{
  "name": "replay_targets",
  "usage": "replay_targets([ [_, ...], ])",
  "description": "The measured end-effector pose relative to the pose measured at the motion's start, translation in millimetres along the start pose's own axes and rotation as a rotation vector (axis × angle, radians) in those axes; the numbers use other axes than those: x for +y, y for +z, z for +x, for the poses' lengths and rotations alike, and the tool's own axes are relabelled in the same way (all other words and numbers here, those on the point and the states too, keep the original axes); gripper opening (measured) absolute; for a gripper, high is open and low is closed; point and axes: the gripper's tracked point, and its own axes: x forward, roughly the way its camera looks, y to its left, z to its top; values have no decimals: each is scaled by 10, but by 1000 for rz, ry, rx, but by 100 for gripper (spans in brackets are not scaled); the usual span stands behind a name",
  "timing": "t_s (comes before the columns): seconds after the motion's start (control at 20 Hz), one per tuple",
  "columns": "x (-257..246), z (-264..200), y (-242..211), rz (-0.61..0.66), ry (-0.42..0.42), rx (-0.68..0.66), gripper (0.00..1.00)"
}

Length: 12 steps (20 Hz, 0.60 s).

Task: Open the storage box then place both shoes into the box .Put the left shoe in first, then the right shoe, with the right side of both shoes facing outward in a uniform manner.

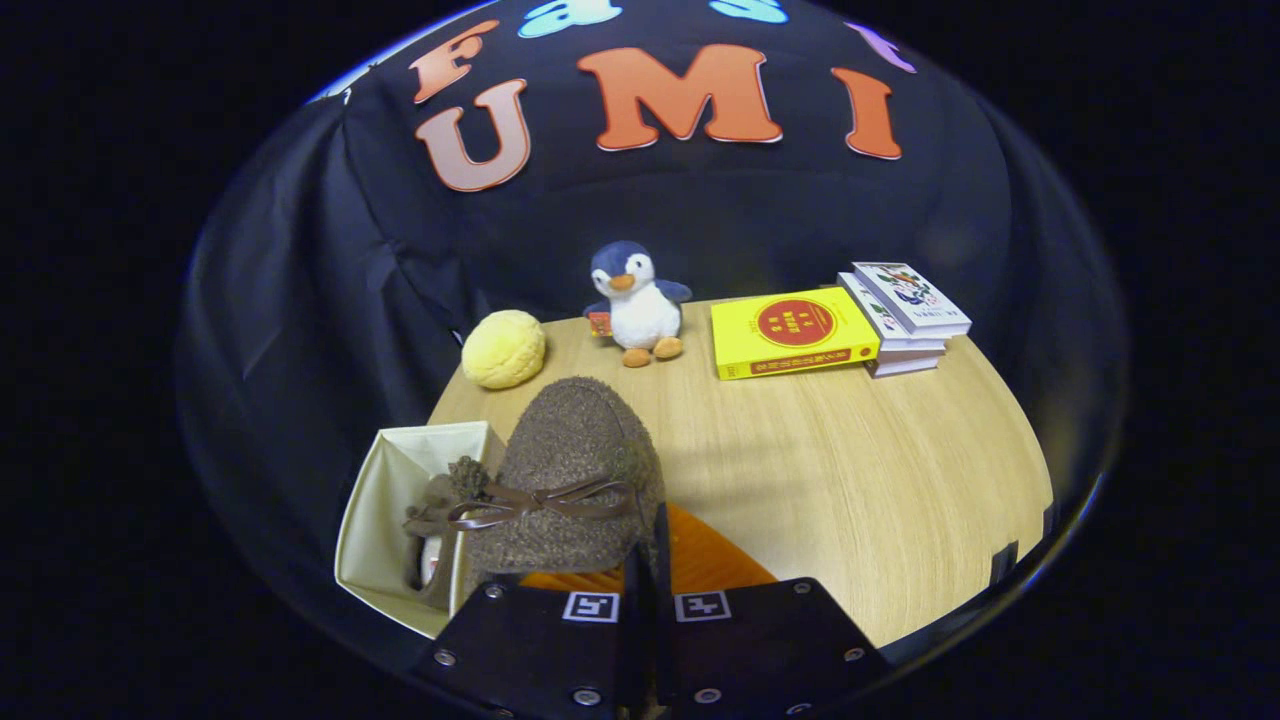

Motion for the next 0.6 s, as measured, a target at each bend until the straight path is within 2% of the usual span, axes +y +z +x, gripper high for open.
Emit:
replay_targets([
  [0.25,944,109,25,-19,115,70,6],
  [0.6,1657,418,-224,-54,154,165,6],
])
